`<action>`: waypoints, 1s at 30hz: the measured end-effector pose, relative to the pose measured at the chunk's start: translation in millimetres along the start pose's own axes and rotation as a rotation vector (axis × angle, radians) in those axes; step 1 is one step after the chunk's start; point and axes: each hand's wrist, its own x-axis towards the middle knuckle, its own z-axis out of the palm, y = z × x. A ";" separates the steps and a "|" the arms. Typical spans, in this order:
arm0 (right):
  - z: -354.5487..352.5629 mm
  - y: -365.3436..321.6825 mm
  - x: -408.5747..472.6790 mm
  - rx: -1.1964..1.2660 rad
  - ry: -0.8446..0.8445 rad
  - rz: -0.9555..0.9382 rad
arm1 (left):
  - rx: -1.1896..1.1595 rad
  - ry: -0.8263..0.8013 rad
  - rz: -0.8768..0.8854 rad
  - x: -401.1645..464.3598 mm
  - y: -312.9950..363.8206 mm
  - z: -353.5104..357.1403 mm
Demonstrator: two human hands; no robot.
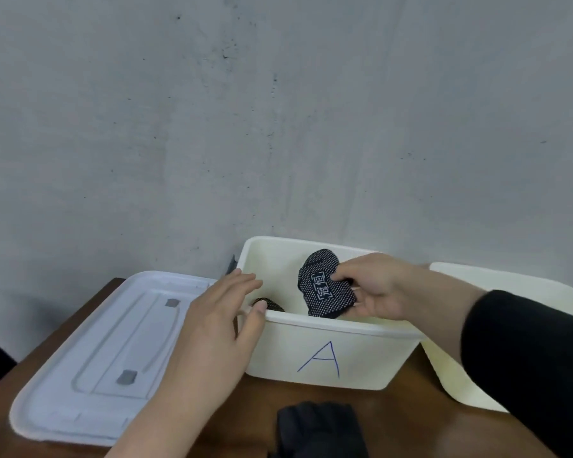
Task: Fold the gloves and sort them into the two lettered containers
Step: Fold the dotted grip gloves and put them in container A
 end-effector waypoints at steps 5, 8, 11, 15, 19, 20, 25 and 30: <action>17.9 9.0 30.6 -0.300 -0.065 0.102 | 0.014 -0.001 0.000 2.3 -2.0 0.7; 20.9 3.7 34.1 -0.705 -0.046 0.105 | 0.000 0.011 -0.011 2.8 -3.3 0.7; 19.8 -3.2 31.9 -0.708 -0.036 0.056 | -0.014 0.010 -0.024 2.7 -3.0 0.8; 12.5 -9.6 24.6 -0.629 0.045 -0.125 | -0.015 0.018 -0.023 2.9 -1.7 1.9; 5.7 -21.7 -4.3 -0.519 0.167 -0.485 | -0.013 0.007 -0.007 3.2 -0.8 0.7; 3.1 -22.7 -17.0 -0.486 0.198 -0.575 | -0.006 0.003 0.001 3.4 -0.2 0.4; -10.0 17.8 -97.1 -0.340 0.300 -0.805 | 0.073 0.113 0.119 -6.2 16.9 3.6; -34.3 119.0 -143.4 -0.339 0.363 -0.723 | 0.001 0.077 0.257 -39.3 62.1 27.1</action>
